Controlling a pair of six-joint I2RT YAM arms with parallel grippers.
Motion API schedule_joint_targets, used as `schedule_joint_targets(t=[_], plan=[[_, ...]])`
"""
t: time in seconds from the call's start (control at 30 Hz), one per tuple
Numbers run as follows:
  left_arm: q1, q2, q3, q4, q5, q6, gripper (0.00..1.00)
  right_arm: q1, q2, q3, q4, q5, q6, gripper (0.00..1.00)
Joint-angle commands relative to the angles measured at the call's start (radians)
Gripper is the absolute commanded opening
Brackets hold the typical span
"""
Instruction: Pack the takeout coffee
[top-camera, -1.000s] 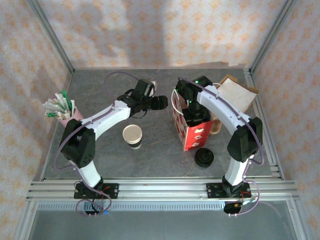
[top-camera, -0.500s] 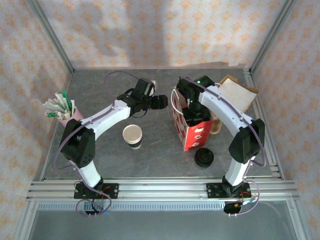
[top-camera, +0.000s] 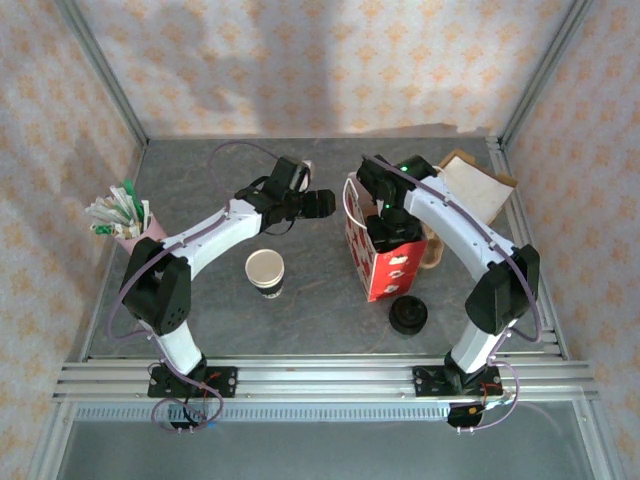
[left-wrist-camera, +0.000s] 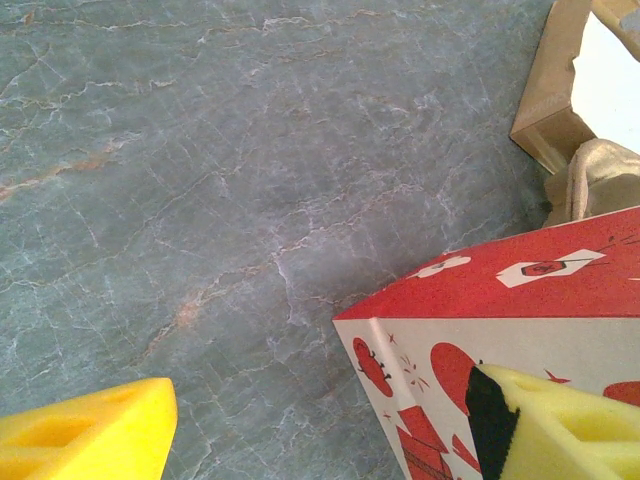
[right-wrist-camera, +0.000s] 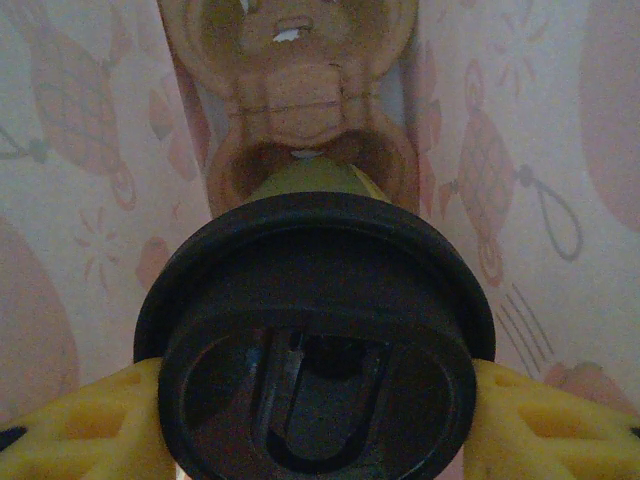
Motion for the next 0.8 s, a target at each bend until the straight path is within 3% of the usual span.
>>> schedule_joint_targets(t=[0.0, 0.77], plan=[[-0.010, 0.017, 0.032, -0.022, -0.027, 0.012, 0.78, -0.006, -0.026, -0.006, 0.003, 0.014, -0.016, 0.54], [-0.014, 0.015, 0.033, -0.026, -0.033, 0.013, 0.78, -0.006, -0.029, -0.006, 0.006, 0.012, -0.017, 0.54]])
